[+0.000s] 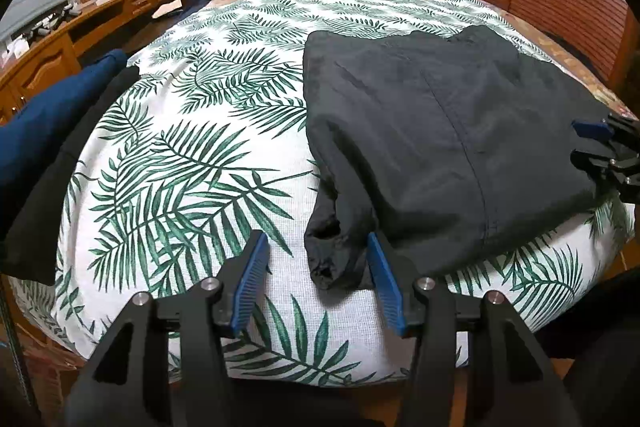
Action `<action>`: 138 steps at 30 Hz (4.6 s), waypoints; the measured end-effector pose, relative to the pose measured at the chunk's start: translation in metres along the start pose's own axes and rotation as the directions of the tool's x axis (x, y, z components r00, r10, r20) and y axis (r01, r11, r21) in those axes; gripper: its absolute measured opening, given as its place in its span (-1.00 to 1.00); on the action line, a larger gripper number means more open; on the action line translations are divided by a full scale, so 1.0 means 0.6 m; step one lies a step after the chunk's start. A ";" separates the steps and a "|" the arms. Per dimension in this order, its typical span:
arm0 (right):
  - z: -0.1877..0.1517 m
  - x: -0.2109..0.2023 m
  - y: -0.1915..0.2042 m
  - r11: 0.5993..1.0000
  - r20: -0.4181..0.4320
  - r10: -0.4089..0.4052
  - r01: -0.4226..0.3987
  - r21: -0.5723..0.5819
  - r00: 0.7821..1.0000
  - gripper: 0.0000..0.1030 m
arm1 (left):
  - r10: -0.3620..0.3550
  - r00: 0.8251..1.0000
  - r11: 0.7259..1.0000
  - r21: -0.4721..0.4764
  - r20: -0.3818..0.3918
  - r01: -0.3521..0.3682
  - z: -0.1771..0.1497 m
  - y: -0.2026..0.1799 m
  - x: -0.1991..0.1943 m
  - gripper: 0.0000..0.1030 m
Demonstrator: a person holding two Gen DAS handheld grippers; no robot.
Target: Fold large clothes
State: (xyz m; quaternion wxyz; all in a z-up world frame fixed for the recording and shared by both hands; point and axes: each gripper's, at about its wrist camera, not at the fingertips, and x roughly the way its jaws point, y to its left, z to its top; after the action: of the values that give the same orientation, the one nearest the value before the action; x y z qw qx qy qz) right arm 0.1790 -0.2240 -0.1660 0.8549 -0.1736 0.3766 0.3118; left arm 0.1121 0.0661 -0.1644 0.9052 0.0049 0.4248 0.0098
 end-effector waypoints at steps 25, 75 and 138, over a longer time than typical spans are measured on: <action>-0.015 -0.022 -0.020 0.997 -0.036 0.077 -0.077 0.010 0.996 0.32 | -0.095 0.972 0.994 0.079 0.214 0.080 0.082 -0.074 -0.125 -0.91; -0.078 -0.218 -0.178 0.967 0.202 -0.066 0.013 0.253 0.977 0.31 | -0.336 0.921 0.902 0.349 0.199 0.254 0.203 -0.339 -0.114 -0.98; 0.095 -0.315 -0.145 0.974 0.400 -0.150 0.065 0.217 0.904 -0.95 | -0.352 0.916 0.931 0.171 0.194 0.322 0.107 -0.172 -0.090 -0.56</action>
State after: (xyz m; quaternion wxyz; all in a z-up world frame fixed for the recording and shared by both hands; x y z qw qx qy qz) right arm 0.1687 -0.3348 0.0187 0.9441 -0.0380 0.2061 0.2544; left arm 0.1283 -0.0381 -0.0840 0.9326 -0.0059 0.3152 -0.1759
